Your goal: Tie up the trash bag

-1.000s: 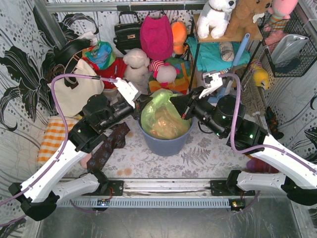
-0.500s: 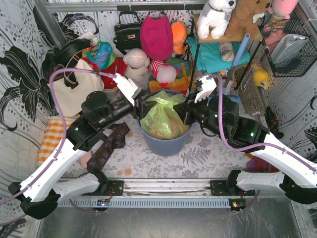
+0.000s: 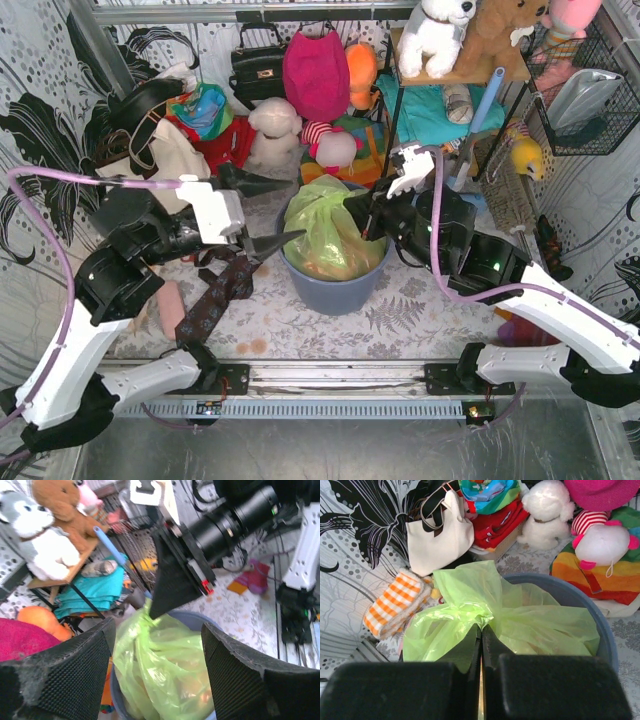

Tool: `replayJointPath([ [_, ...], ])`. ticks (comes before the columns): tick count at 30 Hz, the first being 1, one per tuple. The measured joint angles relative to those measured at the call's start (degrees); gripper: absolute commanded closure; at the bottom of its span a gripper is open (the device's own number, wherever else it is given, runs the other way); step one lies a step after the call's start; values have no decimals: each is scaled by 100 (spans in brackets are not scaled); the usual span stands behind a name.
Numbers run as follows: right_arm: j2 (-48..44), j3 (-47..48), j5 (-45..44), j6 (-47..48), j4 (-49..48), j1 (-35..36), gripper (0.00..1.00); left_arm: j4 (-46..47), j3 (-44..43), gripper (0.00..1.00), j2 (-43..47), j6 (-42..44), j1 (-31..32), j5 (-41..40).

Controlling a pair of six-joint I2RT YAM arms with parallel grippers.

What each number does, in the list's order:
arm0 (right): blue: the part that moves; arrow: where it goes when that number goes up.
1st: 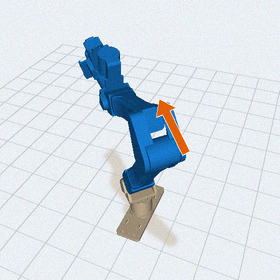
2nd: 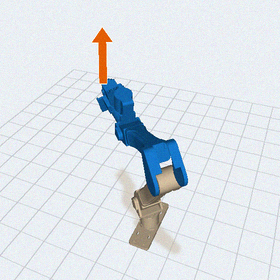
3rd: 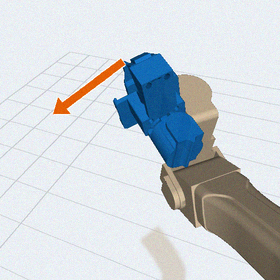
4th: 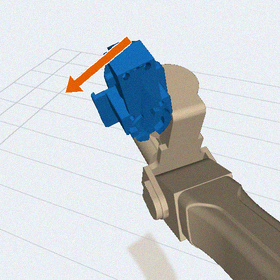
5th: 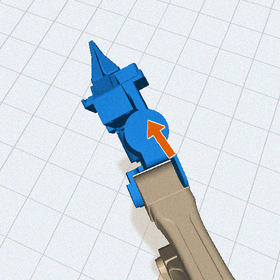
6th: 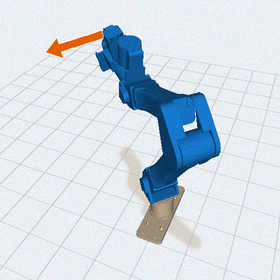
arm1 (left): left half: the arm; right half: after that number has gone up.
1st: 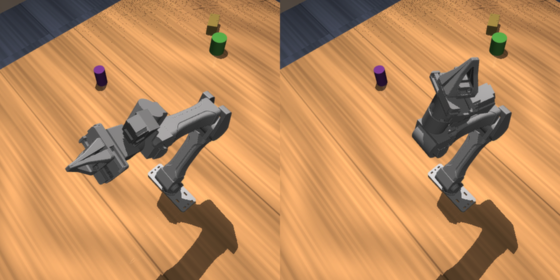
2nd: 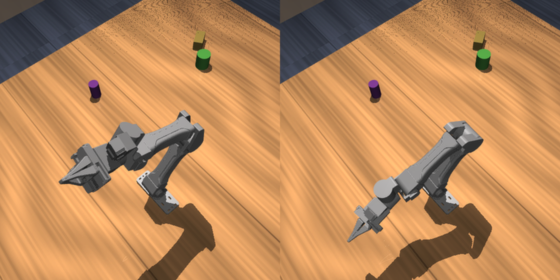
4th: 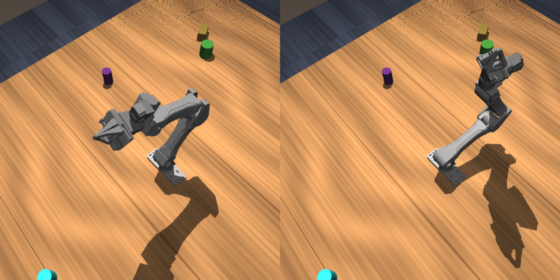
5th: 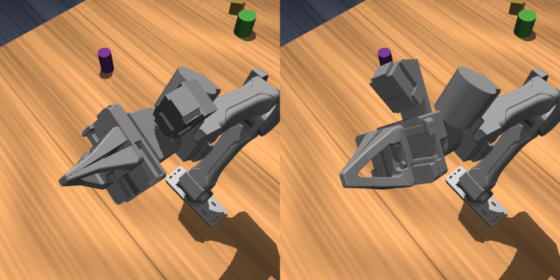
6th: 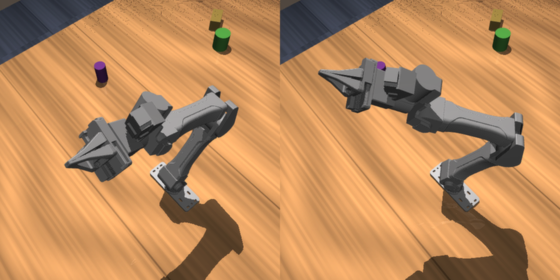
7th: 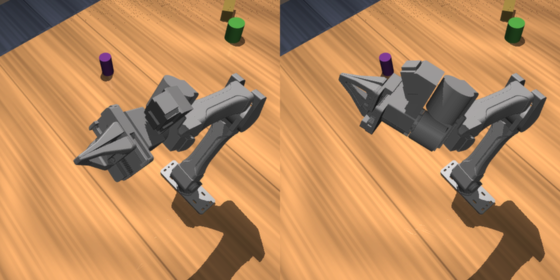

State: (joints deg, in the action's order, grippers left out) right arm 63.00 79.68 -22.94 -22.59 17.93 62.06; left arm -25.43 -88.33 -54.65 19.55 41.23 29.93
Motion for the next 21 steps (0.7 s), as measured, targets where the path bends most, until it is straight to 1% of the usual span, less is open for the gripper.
replayJointPath([
  [3, 9, 61, -85, 37, -17, 0, 100, -400, 103, 22, -17, 603, 264, 184],
  [7, 9, 131, -157, 90, -70, 2, 100, -763, 424, 21, -74, 1169, 544, 308],
  [12, 9, 142, -179, 105, -87, 0, 100, -898, 802, 18, -212, 1639, 846, 319],
  [14, 7, 142, -179, 105, -87, 0, 100, -905, 942, 18, -221, 1825, 1073, 269],
  [18, 4, 142, -179, 105, -87, 0, 100, -898, 1139, 23, -219, 2127, 1502, 33],
  [21, 4, 142, -177, 105, -90, 0, 100, -894, 1189, 26, -251, 2302, 1703, -203],
])
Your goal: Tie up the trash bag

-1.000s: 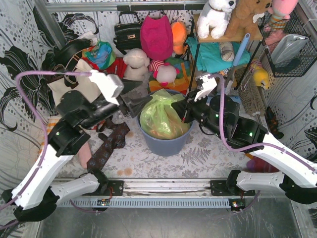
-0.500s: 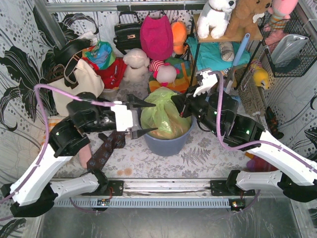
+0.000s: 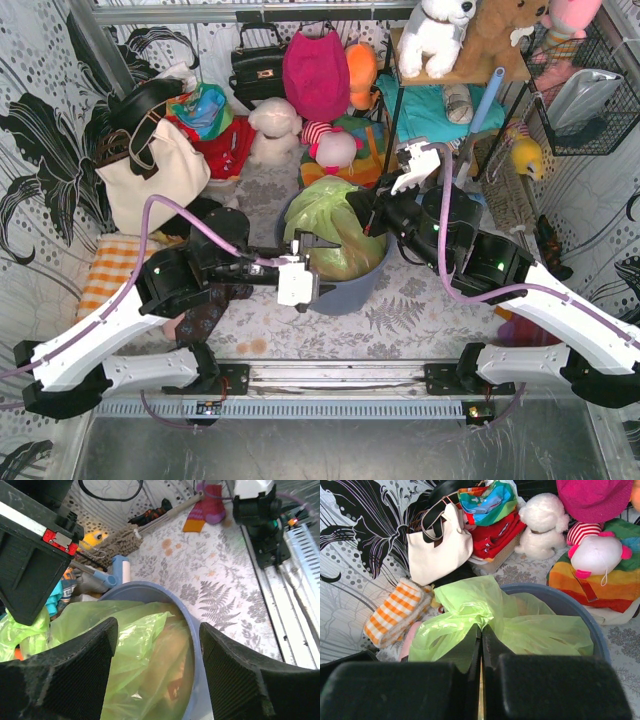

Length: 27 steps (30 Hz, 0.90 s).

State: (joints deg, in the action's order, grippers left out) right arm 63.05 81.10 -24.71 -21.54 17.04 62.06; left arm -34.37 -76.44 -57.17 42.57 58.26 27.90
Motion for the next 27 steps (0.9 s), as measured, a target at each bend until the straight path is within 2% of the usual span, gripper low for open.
replayJointPath([
  [2, -2, 0, 0, 0, 0, 0, 100, 39, 26, 26, -28, 129, 111, -225],
  [4, -2, 0, 0, 0, 0, 0, 100, 140, 118, 35, -33, 238, 199, -472],
  [8, -11, 0, 0, 0, 0, 0, 100, 315, 326, 64, -55, 481, 457, -1080],
  [11, -22, 0, 0, -2, 0, 0, 100, 516, 396, 97, -109, 636, 605, -1447],
  [12, -22, 0, 0, -2, -2, 0, 100, 605, 404, 100, -125, 662, 629, -1508],
  [18, -48, -13, -2, 0, -4, 0, 100, 1902, 682, 100, -92, 667, 660, -1484],
  [27, -304, -109, -157, 22, -22, 0, 100, 4535, 1471, 100, -107, -48, 658, -1370],
])
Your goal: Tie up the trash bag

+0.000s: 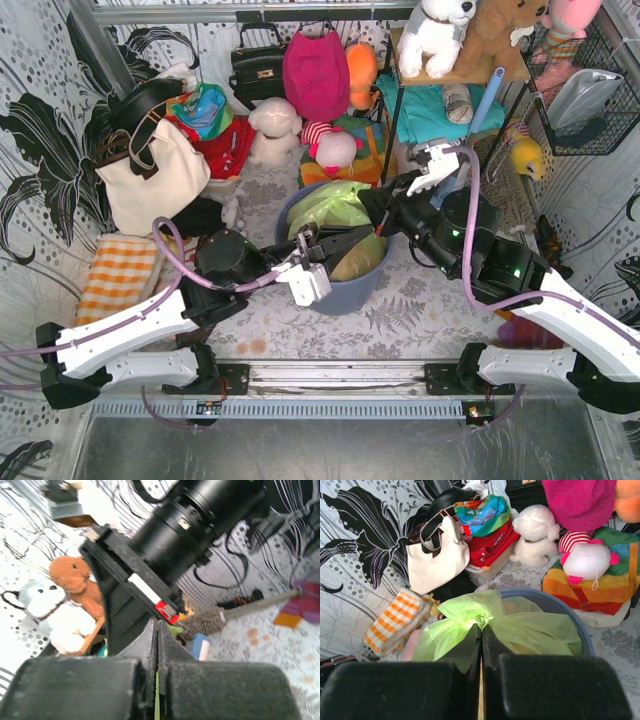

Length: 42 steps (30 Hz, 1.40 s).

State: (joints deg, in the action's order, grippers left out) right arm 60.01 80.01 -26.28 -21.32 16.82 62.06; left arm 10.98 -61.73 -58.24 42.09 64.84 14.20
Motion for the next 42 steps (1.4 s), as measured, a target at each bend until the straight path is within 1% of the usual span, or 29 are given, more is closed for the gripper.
replayJointPath([
  [3, -79, 0, -85, 28, 2, 2, 100, 909, 144, 100, -138, -214, -11, -116],
  [7, -188, -11, -125, 105, 0, 0, 100, 1784, 199, 100, -363, -452, -111, -297],
  [13, -466, -385, -116, 133, -144, 0, 100, 2656, 251, 100, -428, -686, -286, -667],
  [17, -584, -608, 17, 136, -306, 0, 100, 2990, 297, 100, -387, -765, -358, -879],
  [23, -706, -1027, 669, 131, -610, 0, 100, 3200, 323, 100, -382, -780, -439, -1209],
  [28, -678, -1204, 1397, 129, -811, 0, 100, 3209, 363, 100, -385, -802, -492, -1327],
  [32, -540, -1285, 1829, 127, -1150, 0, 100, 3193, 363, 100, -385, -848, -518, -1335],
  [37, -396, -1582, 1996, 125, -1631, 0, 100, 3117, 363, 100, -385, -909, -522, -1329],
  [42, -155, -1659, 2100, 81, -2052, 0, 100, 2905, 363, 100, -382, -925, -522, -1333],
])
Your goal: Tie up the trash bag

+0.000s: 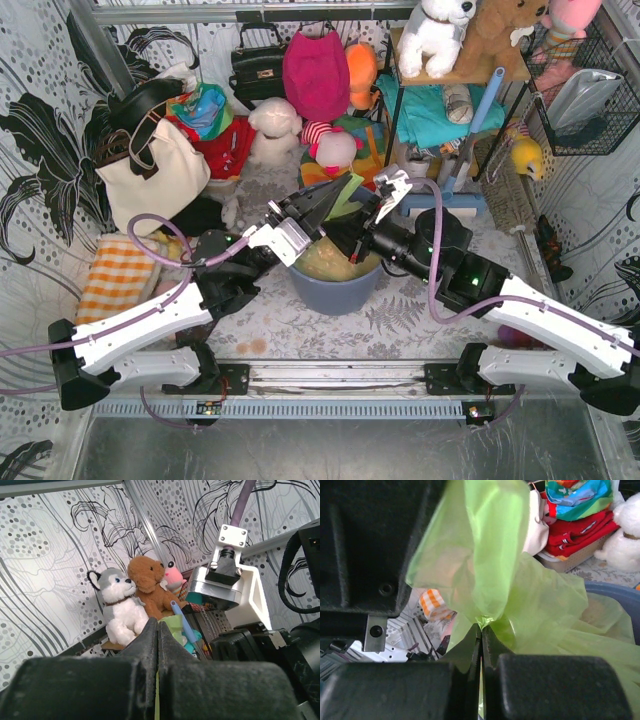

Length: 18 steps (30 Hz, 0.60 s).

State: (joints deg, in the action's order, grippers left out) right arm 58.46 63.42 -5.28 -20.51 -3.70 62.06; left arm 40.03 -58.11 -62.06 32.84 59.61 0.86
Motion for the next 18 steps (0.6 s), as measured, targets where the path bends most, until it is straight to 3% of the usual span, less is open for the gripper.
replayJointPath([
  [18, 286, -866, -529, -413, -1755, 0, 100, -452, -2, 98, 151, -164, 0, -7],
])
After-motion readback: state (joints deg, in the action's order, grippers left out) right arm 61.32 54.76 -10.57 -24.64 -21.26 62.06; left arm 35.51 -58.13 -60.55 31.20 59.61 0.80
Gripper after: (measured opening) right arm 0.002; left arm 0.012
